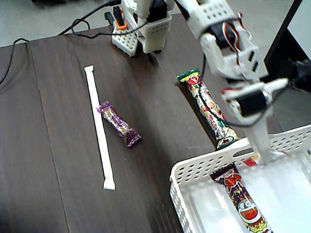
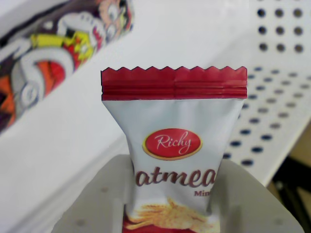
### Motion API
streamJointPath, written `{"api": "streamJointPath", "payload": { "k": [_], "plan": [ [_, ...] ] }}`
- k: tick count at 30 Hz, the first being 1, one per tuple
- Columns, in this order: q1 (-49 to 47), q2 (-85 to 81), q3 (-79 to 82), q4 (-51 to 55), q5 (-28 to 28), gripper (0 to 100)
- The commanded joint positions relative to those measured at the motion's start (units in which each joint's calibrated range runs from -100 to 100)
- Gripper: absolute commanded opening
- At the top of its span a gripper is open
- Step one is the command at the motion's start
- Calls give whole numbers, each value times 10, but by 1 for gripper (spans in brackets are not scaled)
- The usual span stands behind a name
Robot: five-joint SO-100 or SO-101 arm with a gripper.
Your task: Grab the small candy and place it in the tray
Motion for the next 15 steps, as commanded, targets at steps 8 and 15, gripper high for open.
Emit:
{"api": "streamJointPath", "payload": {
  "k": [8, 15],
  "plan": [
    [-32, 189, -467, 205, -3, 2],
    [-42, 287, -632, 306, -3, 2]
  ]
}}
